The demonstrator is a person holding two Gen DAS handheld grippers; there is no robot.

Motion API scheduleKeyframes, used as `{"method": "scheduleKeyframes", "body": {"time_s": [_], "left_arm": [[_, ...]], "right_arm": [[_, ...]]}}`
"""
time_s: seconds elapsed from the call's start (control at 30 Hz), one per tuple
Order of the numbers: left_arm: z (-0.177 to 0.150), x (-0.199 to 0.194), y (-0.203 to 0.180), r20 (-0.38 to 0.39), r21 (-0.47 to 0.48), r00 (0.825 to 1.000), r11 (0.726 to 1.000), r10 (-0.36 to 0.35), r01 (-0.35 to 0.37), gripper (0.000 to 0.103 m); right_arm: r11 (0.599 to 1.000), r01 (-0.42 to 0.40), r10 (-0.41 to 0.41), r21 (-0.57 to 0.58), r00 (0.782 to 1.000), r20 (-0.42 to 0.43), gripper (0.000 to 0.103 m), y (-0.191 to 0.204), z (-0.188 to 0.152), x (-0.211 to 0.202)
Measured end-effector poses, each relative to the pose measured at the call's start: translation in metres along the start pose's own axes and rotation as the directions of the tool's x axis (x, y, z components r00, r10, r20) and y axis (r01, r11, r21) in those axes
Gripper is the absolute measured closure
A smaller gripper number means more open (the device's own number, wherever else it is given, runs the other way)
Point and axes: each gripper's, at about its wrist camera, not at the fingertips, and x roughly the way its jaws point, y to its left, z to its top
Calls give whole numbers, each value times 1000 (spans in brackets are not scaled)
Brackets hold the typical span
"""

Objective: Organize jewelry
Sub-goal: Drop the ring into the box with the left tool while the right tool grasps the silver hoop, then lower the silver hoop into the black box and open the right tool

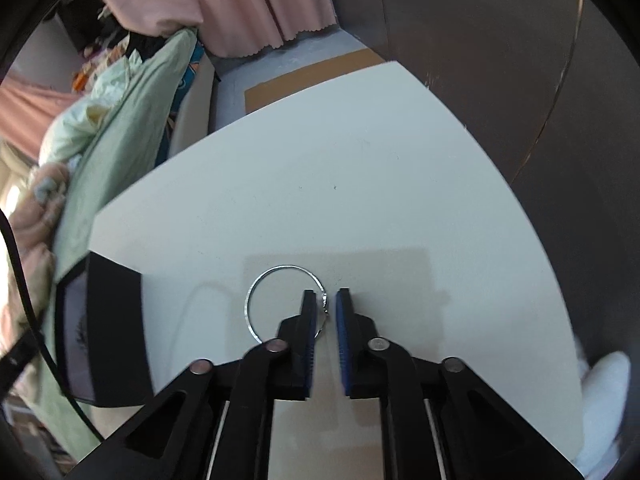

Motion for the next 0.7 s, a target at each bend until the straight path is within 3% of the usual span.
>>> {"method": "scheduleKeyframes", "body": {"time_s": [0.13,0.4,0.43,0.53,0.57,0.7], "left_arm": [[-2,6,2,-21,-8,1000,1000,-8,8,89],[-3,7,15,-56,-66,997,997,-51,48,87],[-4,6,16,-55,-70,997,996,-62,58,79],[-4,-3,21,-23,-78,997,995,-67,65,37],[-5,-8,23,-3,-83,998,995,-65,64,31],[-3,-20,30,23,-106,997,992,-68,70,31]], "right_arm": [[1000,-10,10,1,1000,5,99,-1,0,-3],[983,-181,178,16,978,105,99,12,-2,-43],[979,-203,200,13,973,118,99,14,-3,-48],[962,-272,269,1,951,150,99,23,-7,-61],[956,-293,290,-3,944,160,99,26,-9,-65],[930,-367,365,-23,911,191,99,41,-15,-73]]}}
